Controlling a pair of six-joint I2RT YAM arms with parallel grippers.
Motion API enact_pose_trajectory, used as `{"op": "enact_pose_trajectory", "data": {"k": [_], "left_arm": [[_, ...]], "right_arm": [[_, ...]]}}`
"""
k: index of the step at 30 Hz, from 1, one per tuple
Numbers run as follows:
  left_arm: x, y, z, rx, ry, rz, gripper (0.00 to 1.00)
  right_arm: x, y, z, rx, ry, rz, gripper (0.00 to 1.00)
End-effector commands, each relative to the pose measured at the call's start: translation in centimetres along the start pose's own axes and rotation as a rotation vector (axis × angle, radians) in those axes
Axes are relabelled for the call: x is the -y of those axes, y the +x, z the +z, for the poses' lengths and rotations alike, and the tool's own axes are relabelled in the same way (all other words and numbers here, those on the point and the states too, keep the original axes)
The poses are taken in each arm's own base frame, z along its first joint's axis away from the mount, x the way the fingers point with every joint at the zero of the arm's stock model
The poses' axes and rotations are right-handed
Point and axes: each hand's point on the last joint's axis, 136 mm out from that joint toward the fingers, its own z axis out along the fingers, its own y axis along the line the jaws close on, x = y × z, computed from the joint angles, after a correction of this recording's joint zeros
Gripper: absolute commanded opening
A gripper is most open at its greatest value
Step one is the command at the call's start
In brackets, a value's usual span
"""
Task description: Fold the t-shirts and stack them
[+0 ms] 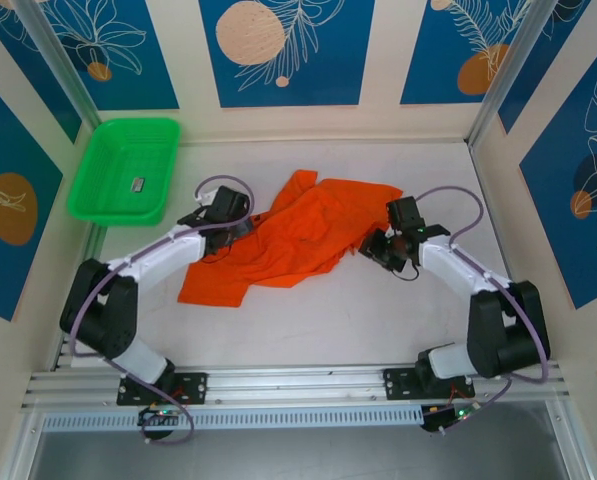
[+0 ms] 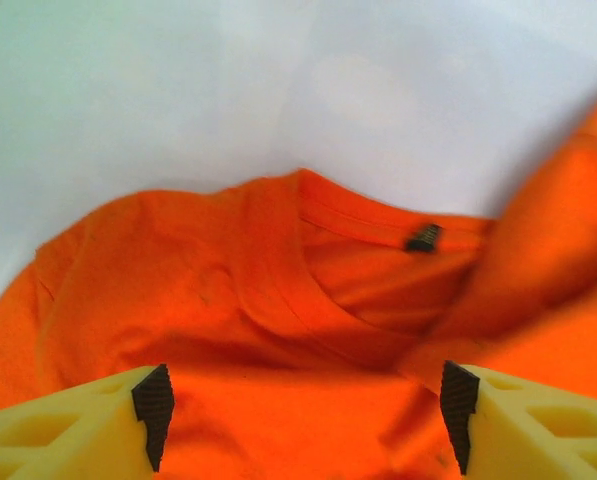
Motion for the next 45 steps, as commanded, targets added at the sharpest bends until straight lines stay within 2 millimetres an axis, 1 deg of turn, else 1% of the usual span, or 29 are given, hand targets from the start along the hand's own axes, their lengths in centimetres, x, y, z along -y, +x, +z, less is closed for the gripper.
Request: {"op": "enact_pose_trajectory", "data": {"k": [1, 3, 7, 11, 15, 19, 22, 24, 26, 29, 31, 34, 36, 41, 45], "left_arm": [[-3.3, 1.7, -1.8, -0.024, -0.070, -0.004, 0.81], [-5.0, 2.7, -2.8, -0.037, -0.089, -0.017, 0.81], [-8.8, 4.5, -4.4, -0.076, -0.155, -0.002, 0.80], [-12.1, 6.0, -4.9, -0.142, -0.174, -0.041, 0.75], [-14.6, 7.5, -4.6, -0.189, -0.172, -0.121, 0.75], [-17.1, 8.4, -3.8, -0.225, -0.218, -0.192, 0.75], [-18.5, 9.2, -2.7, -0.256, -0.216, -0.267, 0.70], [-19.4, 9.6, -2.3, -0.266, -0.228, -0.293, 0.69], [-19.7, 10.2, -1.6, -0.293, -0.216, -0.321, 0.64], [-20.0, 10.7, -0.9, -0.328, -0.211, -0.334, 0.60], [-19.8, 11.0, -0.4, -0.348, -0.191, -0.343, 0.55], [-20.2, 11.5, 0.0, -0.362, -0.203, -0.347, 0.51], [-20.2, 11.6, 0.3, -0.367, -0.193, -0.357, 0.47], [-18.9, 11.3, 1.2, -0.386, -0.117, -0.360, 0.36], [-18.1, 11.1, 1.4, -0.383, -0.068, -0.352, 0.35]], "right_arm": [[-1.4, -0.5, 0.8, -0.007, -0.096, 0.078, 0.44], [-1.4, -0.7, 1.5, -0.018, -0.104, 0.110, 0.47], [-1.6, -1.1, 3.2, -0.057, -0.126, 0.174, 0.46], [-2.0, -1.5, 4.7, -0.080, -0.164, 0.239, 0.45], [-2.6, -1.4, 5.8, -0.109, -0.197, 0.297, 0.45], [-3.1, -1.2, 6.5, -0.118, -0.206, 0.325, 0.48], [-2.9, -1.0, 6.7, -0.106, -0.190, 0.346, 0.50], [-2.6, -1.0, 6.7, -0.092, -0.183, 0.362, 0.51], [-2.4, -0.9, 6.8, -0.084, -0.179, 0.381, 0.51], [-2.3, -0.7, 6.6, -0.067, -0.191, 0.395, 0.50], [-2.1, -0.7, 6.3, -0.045, -0.181, 0.394, 0.50], [-1.5, -0.4, 5.8, -0.008, -0.147, 0.393, 0.50], [-1.0, -0.2, 5.6, 0.004, -0.141, 0.405, 0.49], [-0.4, -0.2, 4.9, 0.046, -0.142, 0.422, 0.47], [-0.6, -0.3, 4.7, 0.043, -0.152, 0.416, 0.46]]}}
